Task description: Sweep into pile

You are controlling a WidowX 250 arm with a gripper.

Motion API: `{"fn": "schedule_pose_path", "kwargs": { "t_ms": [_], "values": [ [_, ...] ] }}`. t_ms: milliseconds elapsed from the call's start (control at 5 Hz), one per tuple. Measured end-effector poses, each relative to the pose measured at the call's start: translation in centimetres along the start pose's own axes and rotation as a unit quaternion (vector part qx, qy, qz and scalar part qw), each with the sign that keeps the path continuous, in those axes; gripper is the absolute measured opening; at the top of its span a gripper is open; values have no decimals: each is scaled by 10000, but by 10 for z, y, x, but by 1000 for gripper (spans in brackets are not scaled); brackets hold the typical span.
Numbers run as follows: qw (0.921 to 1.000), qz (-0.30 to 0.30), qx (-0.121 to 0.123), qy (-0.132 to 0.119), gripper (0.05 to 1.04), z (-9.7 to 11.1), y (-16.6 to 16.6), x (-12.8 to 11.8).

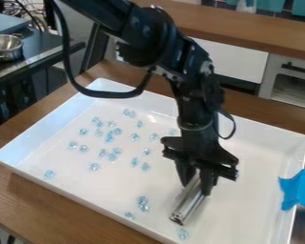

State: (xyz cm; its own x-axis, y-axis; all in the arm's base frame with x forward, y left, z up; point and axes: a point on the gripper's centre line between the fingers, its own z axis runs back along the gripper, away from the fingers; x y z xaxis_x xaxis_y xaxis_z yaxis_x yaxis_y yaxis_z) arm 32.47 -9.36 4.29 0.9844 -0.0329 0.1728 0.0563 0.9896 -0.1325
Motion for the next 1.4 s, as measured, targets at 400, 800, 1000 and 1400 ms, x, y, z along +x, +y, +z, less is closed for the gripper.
{"fn": "schedule_pose_path", "kwargs": {
  "t_ms": [400, 800, 1000, 1400],
  "values": [
    [9995, 231, 207, 0, 368, 4, 43, -1],
    [9982, 294, 501, -125, 368, 5, 78, -10],
    [9977, 380, 563, -38, 368, 16, 113, -23],
    [9966, 505, 646, 127, 368, 44, 160, -43]
  ]
}}
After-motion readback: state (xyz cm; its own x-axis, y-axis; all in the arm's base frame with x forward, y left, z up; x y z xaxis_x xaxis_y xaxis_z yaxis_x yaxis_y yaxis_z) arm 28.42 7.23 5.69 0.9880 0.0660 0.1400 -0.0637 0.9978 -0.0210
